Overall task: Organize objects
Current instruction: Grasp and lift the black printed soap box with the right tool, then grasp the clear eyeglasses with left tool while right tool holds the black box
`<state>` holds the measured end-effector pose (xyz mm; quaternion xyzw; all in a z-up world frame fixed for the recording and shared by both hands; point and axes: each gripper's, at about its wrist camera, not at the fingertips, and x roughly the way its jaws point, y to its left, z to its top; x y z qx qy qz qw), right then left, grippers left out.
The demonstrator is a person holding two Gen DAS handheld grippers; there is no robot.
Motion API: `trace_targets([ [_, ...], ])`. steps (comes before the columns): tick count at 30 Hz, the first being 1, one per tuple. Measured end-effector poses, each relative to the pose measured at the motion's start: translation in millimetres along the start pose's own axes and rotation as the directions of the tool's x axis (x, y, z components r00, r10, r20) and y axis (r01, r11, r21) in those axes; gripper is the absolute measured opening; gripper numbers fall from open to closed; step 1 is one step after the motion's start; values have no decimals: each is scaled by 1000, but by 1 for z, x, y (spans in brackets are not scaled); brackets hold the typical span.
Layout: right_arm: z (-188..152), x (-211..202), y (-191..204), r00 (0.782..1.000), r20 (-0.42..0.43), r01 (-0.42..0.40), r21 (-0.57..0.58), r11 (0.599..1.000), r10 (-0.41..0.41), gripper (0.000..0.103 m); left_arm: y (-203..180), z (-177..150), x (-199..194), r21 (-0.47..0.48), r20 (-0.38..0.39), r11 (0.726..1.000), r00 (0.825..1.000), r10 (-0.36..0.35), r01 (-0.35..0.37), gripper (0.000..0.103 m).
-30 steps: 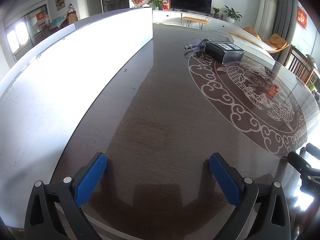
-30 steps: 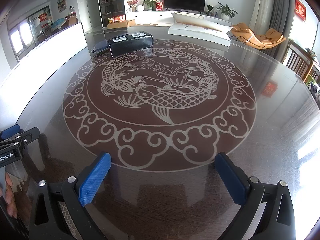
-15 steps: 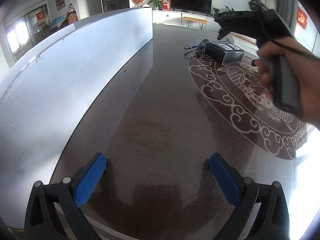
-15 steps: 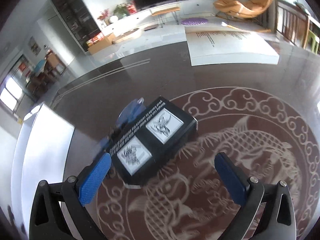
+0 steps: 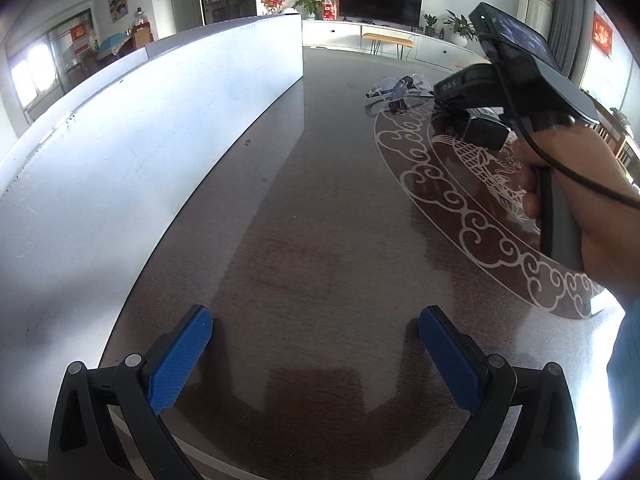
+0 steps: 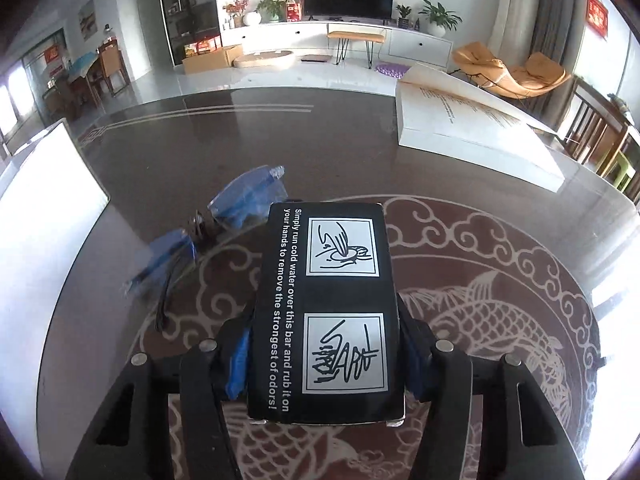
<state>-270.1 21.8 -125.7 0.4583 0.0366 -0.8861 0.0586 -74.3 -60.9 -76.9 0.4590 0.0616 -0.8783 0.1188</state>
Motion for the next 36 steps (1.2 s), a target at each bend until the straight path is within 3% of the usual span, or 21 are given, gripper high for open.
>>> trace_targets([
  [11, -93, -61, -58, 996, 50, -72, -113, 991, 78, 60, 0, 0, 0, 0, 0, 1000, 1000, 0, 0, 103],
  [20, -164, -112, -98, 994, 49, -92, -127, 988, 99, 61, 0, 0, -1, 0, 1, 1000, 1000, 0, 0, 103],
  [21, -169, -115, -100, 993, 48, -97, -125, 987, 104, 66, 0, 0, -1, 0, 1, 1000, 1000, 0, 0, 103],
  [22, -171, -115, -100, 993, 40, -103, -126, 987, 109, 83, 0, 0, 0, 0, 1, 1000, 1000, -1, 1, 103],
  [24, -176, -113, -99, 994, 6, -104, -136, 985, 106, 102, 0, 0, 1, 0, 1, 1000, 1000, -2, 2, 103],
  [36, -178, -112, -98, 995, 1, -101, -134, 986, 102, 103, 0, 2, 2, 1, 1, 1000, 1000, 0, 0, 103],
])
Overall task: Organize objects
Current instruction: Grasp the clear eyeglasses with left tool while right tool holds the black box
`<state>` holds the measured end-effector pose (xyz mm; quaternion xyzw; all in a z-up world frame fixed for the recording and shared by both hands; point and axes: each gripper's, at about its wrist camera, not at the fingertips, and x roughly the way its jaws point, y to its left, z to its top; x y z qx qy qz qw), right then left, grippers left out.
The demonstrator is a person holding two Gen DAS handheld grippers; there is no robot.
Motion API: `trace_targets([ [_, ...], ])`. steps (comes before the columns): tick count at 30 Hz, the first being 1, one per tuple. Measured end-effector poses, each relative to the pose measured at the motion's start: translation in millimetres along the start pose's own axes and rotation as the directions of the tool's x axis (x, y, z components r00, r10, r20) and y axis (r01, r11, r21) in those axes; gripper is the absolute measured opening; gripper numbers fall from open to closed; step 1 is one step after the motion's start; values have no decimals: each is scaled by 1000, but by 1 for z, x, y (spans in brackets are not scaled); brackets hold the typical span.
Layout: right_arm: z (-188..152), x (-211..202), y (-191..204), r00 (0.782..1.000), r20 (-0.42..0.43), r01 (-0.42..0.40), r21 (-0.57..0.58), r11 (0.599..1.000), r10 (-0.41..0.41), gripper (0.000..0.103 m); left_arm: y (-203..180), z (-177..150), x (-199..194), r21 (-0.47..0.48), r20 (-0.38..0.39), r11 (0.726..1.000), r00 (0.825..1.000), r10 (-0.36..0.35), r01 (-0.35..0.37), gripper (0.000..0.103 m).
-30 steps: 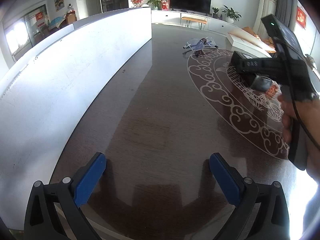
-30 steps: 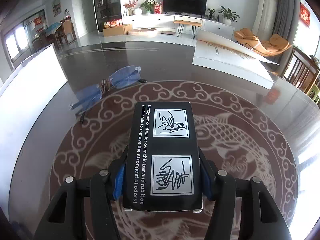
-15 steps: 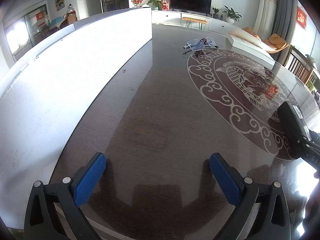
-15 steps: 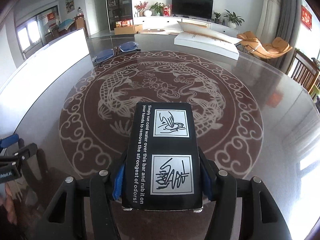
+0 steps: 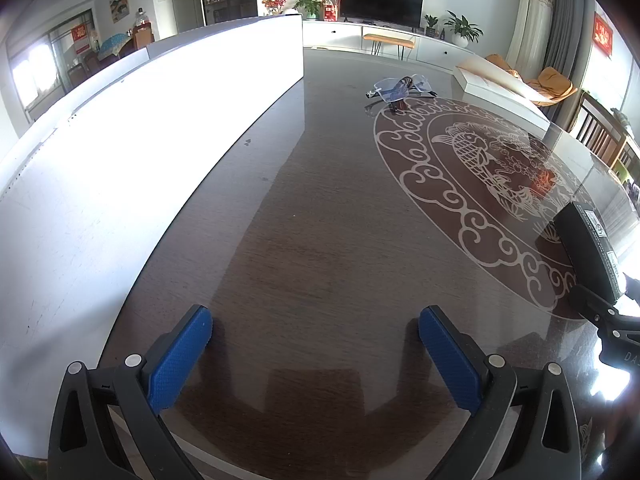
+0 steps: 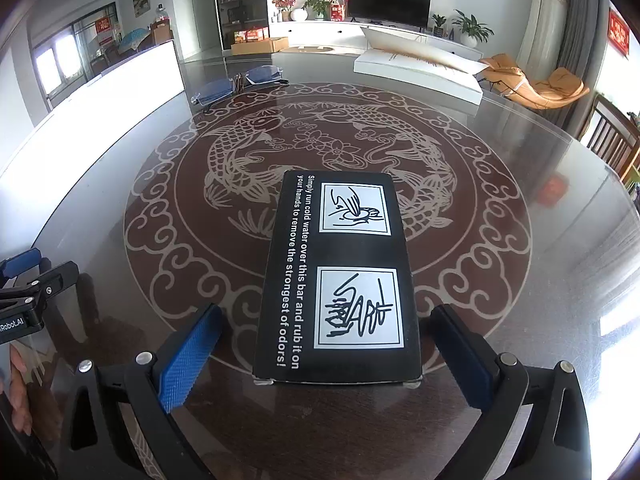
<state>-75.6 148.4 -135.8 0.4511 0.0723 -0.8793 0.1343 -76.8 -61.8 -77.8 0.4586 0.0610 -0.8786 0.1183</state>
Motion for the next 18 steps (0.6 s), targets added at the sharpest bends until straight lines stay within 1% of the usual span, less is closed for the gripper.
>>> trace_targets([
  [14, 0, 0, 0, 1000, 0, 0, 1, 1000, 0, 103, -1, 0, 0, 5, -2, 1000, 1000, -4, 4, 103],
  [15, 0, 0, 0, 1000, 0, 0, 1, 1000, 0, 103, -4, 3, 2, 22, -3, 1000, 1000, -17, 17, 103],
  [18, 0, 0, 0, 1000, 0, 0, 0, 1000, 0, 103, -19, 31, 20, 146, -12, 984, 995, -98, 99, 103],
])
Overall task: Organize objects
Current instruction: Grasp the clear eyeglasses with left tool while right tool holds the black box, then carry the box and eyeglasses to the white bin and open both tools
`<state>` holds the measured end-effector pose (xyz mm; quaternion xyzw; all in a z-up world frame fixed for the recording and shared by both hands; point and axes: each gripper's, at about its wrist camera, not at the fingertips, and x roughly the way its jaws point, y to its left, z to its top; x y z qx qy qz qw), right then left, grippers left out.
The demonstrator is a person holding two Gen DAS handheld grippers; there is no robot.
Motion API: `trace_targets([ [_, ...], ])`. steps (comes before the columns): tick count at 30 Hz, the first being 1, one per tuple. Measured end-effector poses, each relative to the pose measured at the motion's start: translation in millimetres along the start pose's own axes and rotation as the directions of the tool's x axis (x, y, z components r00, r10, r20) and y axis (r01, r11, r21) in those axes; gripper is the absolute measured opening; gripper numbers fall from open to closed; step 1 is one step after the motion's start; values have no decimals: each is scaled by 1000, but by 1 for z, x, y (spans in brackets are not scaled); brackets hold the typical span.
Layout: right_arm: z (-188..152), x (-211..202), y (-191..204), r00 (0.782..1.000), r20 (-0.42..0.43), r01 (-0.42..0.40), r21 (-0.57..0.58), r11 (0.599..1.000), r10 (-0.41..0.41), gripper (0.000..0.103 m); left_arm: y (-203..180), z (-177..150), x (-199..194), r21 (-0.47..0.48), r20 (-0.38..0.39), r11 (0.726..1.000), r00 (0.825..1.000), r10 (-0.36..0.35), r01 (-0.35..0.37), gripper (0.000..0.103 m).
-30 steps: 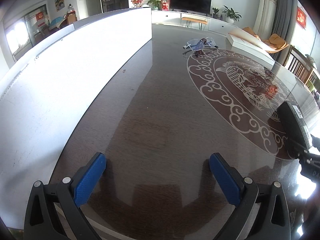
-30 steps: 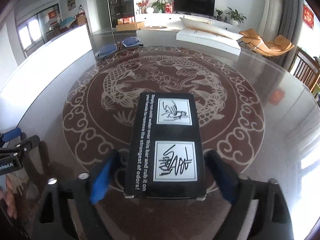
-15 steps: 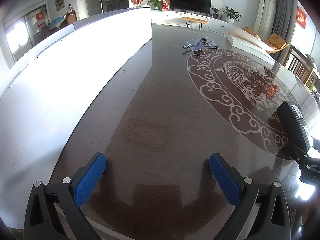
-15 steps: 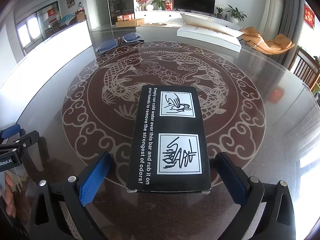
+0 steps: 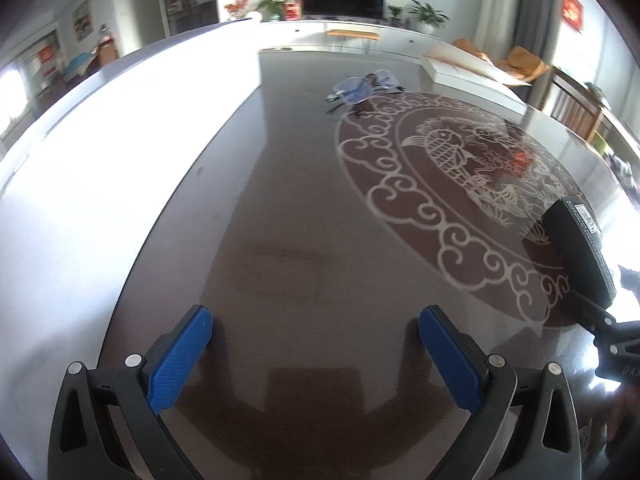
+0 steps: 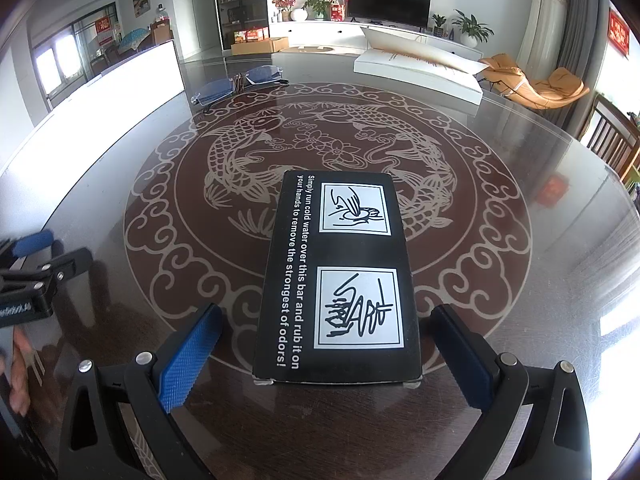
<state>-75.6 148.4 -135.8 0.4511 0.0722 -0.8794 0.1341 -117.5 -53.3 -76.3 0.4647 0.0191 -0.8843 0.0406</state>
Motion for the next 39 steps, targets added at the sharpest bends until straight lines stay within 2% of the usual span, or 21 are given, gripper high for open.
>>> trace_targets([
  [4, 0, 0, 0, 1000, 0, 0, 0, 1000, 0, 103, 0, 61, 40, 88, -7, 994, 998, -64, 65, 103],
  [10, 0, 0, 0, 1000, 0, 0, 0, 1000, 0, 103, 0, 137, 91, 60, -2, 997, 999, -46, 46, 103],
  [19, 0, 0, 0, 1000, 0, 1, 1, 1000, -1, 103, -26, 207, 137, -6, -17, 1000, 1000, 4, -4, 103],
  [22, 0, 0, 0, 1000, 0, 1, 1, 1000, -1, 103, -33, 217, 143, 51, -25, 998, 999, -29, 31, 100],
  [23, 0, 0, 0, 1000, 0, 1, 1, 1000, -1, 103, -33, 216, 138, 59, 5, 998, 999, -33, 33, 75],
  [24, 0, 0, 0, 1000, 0, 1, 1, 1000, -1, 103, -34, 212, 131, 77, 30, 996, 999, -39, 37, 45],
  [26, 0, 0, 0, 1000, 0, 1, 1, 1000, -1, 103, -38, 196, 119, 113, 43, 993, 998, -37, 32, 28],
  [29, 0, 0, 0, 1000, 0, 1, 1, 1000, -1, 103, -37, 157, 93, 102, 69, 995, 997, -18, 11, 28],
  [34, 0, 0, 0, 1000, 0, 2, 2, 1000, -2, 103, -40, 65, 28, 70, 76, 998, 997, -13, 8, 28],
  [37, 0, 0, 0, 1000, 0, 2, 2, 1000, -2, 103, -49, 7, -11, 63, 77, 998, 997, 12, -17, 28],
  [39, 0, 0, 0, 1000, 0, 2, 2, 1000, -2, 103, -54, -21, -30, 67, 78, 997, 997, 22, -27, 29],
])
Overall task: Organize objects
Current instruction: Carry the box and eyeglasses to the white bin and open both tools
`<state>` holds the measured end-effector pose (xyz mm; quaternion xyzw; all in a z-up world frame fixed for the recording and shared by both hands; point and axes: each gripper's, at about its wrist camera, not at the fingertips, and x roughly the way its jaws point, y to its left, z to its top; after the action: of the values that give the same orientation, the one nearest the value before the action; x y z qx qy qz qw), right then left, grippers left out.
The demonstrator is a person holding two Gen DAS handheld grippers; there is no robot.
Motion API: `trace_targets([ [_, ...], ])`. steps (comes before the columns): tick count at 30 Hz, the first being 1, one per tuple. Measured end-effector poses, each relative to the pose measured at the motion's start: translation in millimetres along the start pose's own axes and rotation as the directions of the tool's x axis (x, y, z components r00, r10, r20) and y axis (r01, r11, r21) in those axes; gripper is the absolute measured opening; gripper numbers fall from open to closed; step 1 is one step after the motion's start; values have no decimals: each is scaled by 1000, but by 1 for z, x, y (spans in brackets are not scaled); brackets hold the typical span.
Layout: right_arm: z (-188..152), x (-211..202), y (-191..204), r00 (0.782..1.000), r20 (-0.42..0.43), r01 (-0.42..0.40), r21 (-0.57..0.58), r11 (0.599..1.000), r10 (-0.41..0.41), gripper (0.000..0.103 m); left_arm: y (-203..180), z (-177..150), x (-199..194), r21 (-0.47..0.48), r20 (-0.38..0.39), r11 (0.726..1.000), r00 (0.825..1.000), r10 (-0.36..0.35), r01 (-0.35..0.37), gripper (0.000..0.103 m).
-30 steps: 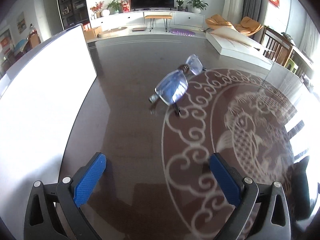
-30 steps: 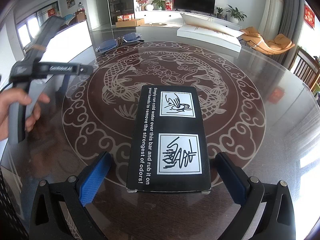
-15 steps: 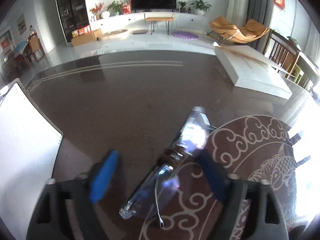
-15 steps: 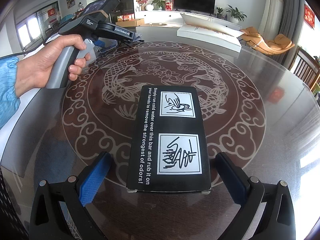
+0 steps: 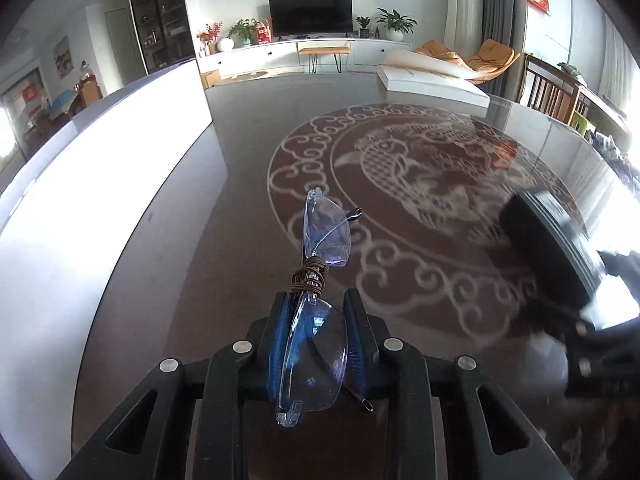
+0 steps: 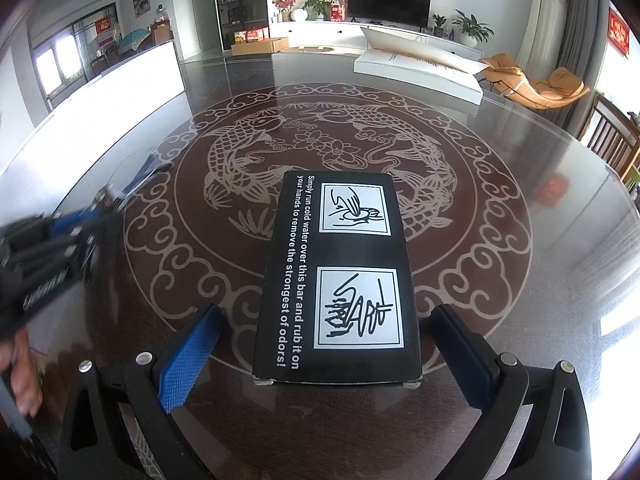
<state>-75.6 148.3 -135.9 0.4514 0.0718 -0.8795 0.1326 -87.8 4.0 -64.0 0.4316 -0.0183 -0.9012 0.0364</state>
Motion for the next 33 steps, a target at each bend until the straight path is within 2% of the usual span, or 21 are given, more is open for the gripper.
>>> trace_targets([
  [3, 0, 0, 0, 1000, 0, 0, 0, 1000, 0, 103, -1, -23, -19, 0, -11, 1000, 1000, -9, 9, 29],
  [8, 0, 0, 0, 1000, 0, 1, 1, 1000, -1, 103, 1, -33, -26, -6, -14, 1000, 1000, -26, 26, 28],
  [21, 0, 0, 0, 1000, 0, 2, 1, 1000, -2, 103, 1, -33, -26, -19, -9, 999, 999, -43, 43, 28],
  [25, 0, 1, 1, 1000, -4, -2, 0, 1000, 2, 103, 6, -33, -25, -37, -6, 997, 998, -68, 67, 27],
  [27, 9, 5, 0, 998, -68, -15, -7, 1000, 14, 103, 11, -33, -26, -63, -3, 994, 996, -93, 92, 27],
  [29, 24, 9, -5, 990, -126, -65, 27, 998, 68, 103, 14, -33, -25, -86, -2, 990, 993, -114, 114, 27],
  [30, 31, 12, -9, 985, -145, -87, 54, 995, 94, 100, 15, -33, -25, -88, -2, 989, 993, -118, 118, 27],
  [31, 37, 12, -11, 984, -156, -79, 69, 995, 89, 73, 15, -33, -25, -87, -2, 989, 993, -119, 119, 27],
  [32, 42, 10, -11, 986, -155, -46, 57, 997, 54, 58, 15, -34, -26, -87, -3, 989, 993, -122, 121, 27],
  [33, 45, 10, -10, 985, -162, -45, 49, 998, 52, 59, 16, -34, -26, -92, -3, 987, 991, -131, 130, 27],
])
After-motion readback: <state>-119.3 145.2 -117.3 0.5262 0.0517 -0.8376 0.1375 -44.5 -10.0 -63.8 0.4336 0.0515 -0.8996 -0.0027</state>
